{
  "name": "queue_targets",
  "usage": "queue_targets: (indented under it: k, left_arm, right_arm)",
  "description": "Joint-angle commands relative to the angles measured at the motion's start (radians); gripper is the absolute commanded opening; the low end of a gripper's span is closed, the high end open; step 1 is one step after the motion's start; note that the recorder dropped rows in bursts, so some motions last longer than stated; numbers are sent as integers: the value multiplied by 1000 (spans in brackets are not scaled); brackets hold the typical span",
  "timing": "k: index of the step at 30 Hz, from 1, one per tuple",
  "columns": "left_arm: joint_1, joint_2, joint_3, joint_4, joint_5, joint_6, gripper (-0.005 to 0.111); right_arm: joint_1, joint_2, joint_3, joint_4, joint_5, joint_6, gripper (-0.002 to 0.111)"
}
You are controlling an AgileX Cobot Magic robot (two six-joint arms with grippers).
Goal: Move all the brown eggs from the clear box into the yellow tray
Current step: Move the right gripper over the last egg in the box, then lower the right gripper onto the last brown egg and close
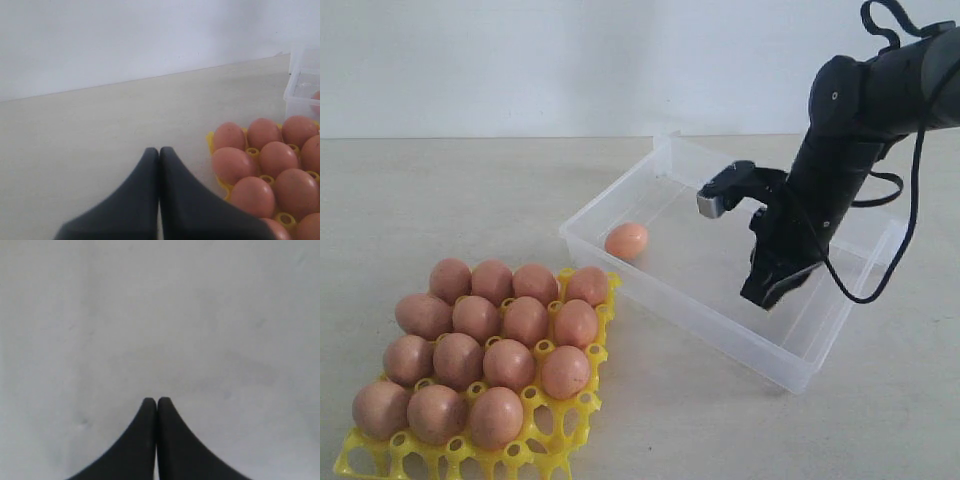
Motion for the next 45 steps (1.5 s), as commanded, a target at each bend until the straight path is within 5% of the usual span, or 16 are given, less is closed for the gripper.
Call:
queue_targets:
  k: [1, 4, 7, 14, 20, 22, 25, 27, 36, 45]
  left_arm:
    - [-9, -2, 3, 1, -12, -1, -4]
    - [-9, -2, 3, 1, -12, -1, -4]
    - [-9, -2, 3, 1, -12, -1, -4]
    - [-9, -2, 3, 1, -12, -1, -4]
    - [-9, -2, 3, 1, -12, -1, -4]
    - [-9, -2, 3, 1, -12, -1, -4]
    - [-9, -2, 3, 1, -12, -1, -4]
    - [-9, -2, 3, 1, -12, -1, -4]
    - [-9, -2, 3, 1, -12, -1, -4]
    - [-9, -2, 3, 1, -12, -1, -4]
  right_arm:
    - [18, -13, -6, 35, -226, -435, 0]
    - [27, -13, -6, 89, -266, -798, 1]
    - [36, -13, -6, 117, -282, -985, 15]
    - [38, -12, -6, 349, -397, -1102, 61]
    - [89, -12, -6, 578, -315, -1109, 63]
    - [119, -12, -6, 719, -419, -1012, 63]
    - [125, -12, -6, 917, -748, -471, 63]
    - [102, -12, -6, 908, -694, -228, 63]
    - [71, 35, -17, 656, -433, 241, 47]
    - [62, 106, -71, 515, -271, 359, 48]
